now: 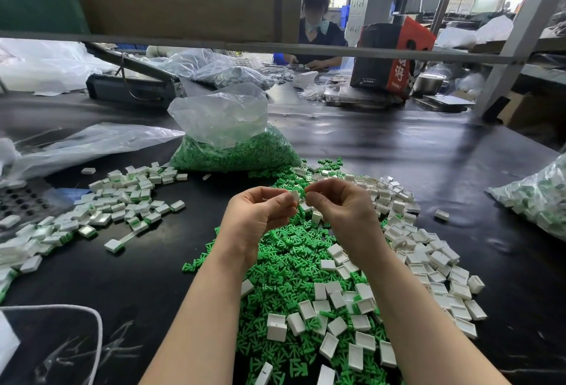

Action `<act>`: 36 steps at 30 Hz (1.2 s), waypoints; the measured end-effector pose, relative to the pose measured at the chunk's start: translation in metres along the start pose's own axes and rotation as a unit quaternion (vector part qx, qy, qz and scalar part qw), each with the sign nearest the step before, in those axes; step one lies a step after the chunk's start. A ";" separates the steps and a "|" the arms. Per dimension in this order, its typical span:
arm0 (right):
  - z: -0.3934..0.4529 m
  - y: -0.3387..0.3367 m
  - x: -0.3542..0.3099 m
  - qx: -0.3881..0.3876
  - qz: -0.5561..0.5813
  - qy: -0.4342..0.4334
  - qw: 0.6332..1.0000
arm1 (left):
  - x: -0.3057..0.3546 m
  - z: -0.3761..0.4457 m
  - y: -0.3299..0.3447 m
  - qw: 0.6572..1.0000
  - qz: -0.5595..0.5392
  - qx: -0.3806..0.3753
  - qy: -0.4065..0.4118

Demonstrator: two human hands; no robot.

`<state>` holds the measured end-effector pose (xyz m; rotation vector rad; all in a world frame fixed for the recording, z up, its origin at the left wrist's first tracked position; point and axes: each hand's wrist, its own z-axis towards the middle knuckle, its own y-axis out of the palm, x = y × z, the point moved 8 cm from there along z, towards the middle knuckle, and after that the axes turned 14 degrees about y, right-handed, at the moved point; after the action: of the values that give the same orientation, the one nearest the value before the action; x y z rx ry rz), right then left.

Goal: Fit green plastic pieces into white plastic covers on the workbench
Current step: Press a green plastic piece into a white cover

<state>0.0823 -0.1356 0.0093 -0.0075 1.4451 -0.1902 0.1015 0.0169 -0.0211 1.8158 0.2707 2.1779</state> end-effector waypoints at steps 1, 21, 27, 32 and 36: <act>0.000 -0.001 -0.001 0.002 -0.012 -0.005 1.000 | 0.001 0.000 0.000 1.000 0.004 -0.002 0.002; 0.000 0.006 0.011 -0.045 -0.086 0.034 0.995 | 0.008 0.005 -0.005 0.988 0.123 -0.036 0.084; 0.000 0.017 0.016 -0.105 -0.200 0.021 0.974 | 0.001 0.005 0.002 0.966 0.224 -0.111 0.064; 0.000 0.019 0.018 -0.143 -0.199 0.029 0.969 | -0.005 -0.003 0.016 0.937 0.263 -0.226 0.040; -0.004 0.022 0.029 -0.186 -0.196 0.077 0.960 | -0.005 -0.005 0.016 0.933 0.270 -0.235 0.040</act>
<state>0.0848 -0.1174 -0.0225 -0.6019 1.6063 -0.2445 0.0955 0.0004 -0.0211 1.6462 -0.7625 2.3741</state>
